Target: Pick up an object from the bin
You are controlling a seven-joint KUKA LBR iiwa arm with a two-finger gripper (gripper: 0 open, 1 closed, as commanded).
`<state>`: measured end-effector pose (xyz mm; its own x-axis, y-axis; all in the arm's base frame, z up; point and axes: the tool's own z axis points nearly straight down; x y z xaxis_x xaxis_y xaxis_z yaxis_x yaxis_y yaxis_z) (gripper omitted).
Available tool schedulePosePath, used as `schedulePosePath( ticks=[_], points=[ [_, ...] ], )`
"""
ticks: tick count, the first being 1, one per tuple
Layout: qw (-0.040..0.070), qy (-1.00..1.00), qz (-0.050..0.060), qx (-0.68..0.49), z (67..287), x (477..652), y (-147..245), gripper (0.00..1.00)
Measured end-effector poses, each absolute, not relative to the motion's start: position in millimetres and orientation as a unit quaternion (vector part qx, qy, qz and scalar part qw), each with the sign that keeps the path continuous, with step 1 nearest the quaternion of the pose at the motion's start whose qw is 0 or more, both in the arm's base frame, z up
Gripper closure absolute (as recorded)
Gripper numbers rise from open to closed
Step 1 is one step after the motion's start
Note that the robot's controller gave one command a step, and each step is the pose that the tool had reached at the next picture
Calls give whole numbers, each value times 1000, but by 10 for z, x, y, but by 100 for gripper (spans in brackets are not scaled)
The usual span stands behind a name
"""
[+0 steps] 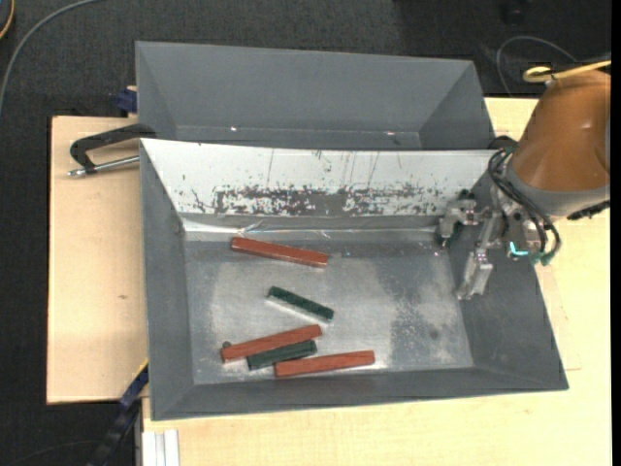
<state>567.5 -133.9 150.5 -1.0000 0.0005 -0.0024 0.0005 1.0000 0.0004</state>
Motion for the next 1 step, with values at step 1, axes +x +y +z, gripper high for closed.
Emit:
schedulePosePath(
  ticks=[1],
  points=[
    [5,998,1,-57,1785,5799,-797,0]
  ],
)
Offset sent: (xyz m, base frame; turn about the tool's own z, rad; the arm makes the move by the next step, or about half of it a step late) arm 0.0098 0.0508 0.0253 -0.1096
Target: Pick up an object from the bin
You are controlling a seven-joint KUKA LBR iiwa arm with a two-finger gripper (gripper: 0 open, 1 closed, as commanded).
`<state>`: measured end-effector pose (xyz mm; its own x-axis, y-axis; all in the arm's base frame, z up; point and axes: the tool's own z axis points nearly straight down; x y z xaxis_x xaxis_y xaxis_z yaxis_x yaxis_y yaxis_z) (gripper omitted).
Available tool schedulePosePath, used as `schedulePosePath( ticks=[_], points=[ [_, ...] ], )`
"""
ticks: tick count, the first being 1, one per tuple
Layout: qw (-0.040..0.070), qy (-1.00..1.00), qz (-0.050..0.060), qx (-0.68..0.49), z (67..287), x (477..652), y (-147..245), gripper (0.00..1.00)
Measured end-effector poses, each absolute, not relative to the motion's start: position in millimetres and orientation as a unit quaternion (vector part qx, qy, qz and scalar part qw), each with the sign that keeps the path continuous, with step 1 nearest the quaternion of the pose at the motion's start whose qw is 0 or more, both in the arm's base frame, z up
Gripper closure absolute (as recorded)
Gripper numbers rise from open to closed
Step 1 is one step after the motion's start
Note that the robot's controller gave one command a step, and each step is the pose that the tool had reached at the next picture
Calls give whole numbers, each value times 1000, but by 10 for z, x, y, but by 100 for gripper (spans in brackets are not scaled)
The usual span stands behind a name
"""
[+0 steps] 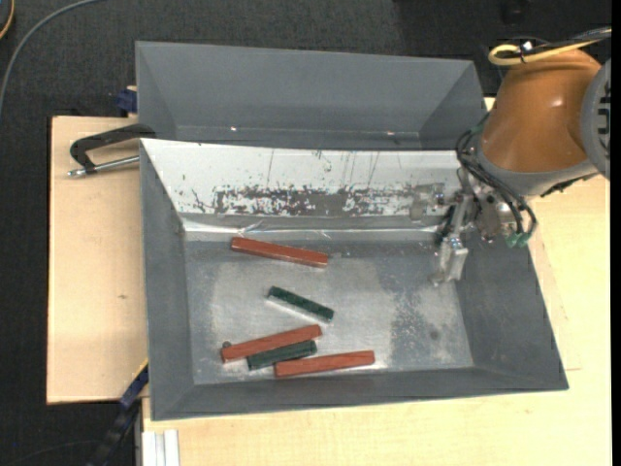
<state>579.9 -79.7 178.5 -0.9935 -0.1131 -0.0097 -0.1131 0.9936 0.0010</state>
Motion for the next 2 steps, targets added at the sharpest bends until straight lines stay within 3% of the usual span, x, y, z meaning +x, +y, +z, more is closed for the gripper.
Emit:
schedulePosePath(
  ticks=[1,2],
  points=[
    [1,995,1,-95,1674,5803,-418,0],
    [-1,998,3,-60,1486,5533,270,0]
  ],
)
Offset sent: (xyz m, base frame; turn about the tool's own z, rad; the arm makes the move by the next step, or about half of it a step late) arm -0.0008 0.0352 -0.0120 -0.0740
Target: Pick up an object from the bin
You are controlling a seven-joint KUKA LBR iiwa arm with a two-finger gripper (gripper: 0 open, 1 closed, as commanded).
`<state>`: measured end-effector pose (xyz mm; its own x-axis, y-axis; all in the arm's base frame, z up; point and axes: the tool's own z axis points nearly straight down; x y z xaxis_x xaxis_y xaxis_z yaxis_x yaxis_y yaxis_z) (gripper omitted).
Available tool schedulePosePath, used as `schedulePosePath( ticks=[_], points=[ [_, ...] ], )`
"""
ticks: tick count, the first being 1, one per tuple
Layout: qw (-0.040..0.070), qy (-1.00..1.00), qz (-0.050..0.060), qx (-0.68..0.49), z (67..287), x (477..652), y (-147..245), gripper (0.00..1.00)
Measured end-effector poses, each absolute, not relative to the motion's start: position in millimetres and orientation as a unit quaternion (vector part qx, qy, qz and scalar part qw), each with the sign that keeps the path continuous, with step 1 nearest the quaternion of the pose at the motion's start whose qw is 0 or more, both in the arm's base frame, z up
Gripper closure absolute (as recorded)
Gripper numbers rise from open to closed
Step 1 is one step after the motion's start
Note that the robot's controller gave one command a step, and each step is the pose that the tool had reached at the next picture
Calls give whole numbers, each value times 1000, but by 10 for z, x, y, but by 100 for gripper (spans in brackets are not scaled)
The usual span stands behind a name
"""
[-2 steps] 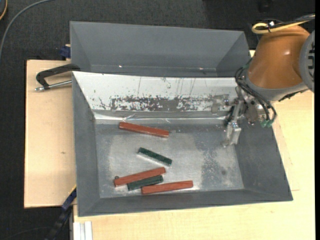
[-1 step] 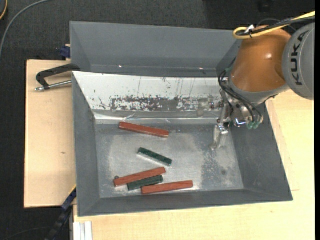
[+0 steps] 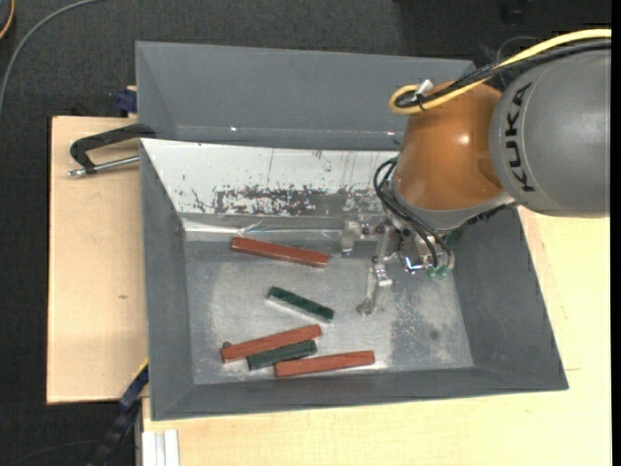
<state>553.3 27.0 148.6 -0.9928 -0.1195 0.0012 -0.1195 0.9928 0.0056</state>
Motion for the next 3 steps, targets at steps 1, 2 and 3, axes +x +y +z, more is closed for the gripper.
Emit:
schedulePosePath(
  ticks=[1,2,3],
  points=[
    [-1,-998,-2,64,734,5976,629,0],
    [-3,-998,-1,62,778,5985,606,100],
    [-8,-988,0,156,2420,6004,801,100]
  ],
)
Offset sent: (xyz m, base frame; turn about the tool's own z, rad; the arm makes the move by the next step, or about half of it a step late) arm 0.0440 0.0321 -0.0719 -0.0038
